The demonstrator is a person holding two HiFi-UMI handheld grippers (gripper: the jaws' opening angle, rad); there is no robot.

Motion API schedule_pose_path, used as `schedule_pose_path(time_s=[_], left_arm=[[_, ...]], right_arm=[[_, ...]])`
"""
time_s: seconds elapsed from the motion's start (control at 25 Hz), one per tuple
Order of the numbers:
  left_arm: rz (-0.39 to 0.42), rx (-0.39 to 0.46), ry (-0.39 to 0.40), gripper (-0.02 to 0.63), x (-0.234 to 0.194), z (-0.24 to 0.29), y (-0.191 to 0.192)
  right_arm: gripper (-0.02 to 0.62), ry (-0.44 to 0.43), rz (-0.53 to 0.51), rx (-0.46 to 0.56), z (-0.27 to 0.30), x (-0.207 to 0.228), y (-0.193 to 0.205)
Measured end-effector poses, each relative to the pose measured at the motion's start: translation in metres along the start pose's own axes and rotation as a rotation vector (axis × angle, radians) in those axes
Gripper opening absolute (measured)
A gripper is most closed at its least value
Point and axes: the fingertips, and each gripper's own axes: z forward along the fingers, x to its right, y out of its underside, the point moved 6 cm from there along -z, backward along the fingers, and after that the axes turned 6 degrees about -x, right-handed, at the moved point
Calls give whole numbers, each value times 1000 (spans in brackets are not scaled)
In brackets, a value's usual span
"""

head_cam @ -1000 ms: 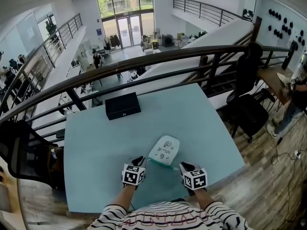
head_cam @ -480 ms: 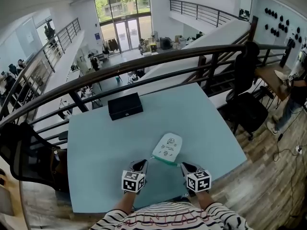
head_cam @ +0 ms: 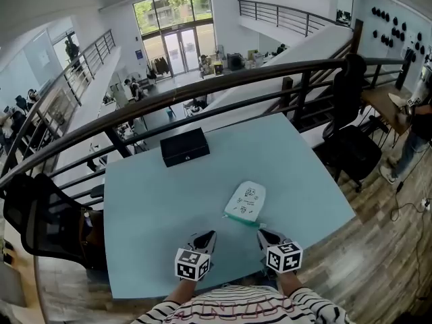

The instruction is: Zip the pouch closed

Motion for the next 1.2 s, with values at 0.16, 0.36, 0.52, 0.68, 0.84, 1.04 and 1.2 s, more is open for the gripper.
schedule_pose_path(time_s=[0.16,0.36,0.52,0.68,0.84,1.04,1.2], left_arm=[[6,9,2,25,4,-14,8],[22,14,19,25,9,-23,14],[18,5,34,25,10,-28,20],[20,2,48,25,12,-33,27],[26,1,62,25,17,-36,32],[29,-2,70,25,21,-39,37],[44,-6,72,25,25,-39,40]], right_arm=[[28,-1,9,8,-3,-12,9],[26,18,4,10,-9,-21,22],[26,31,0,0,-14,-28,32],[26,51,-1,3,-21,-31,39],[26,72,-1,-1,-29,-33,45],[26,89,-3,-5,-35,-36,52],[26,91,-6,-17,-36,-36,55]])
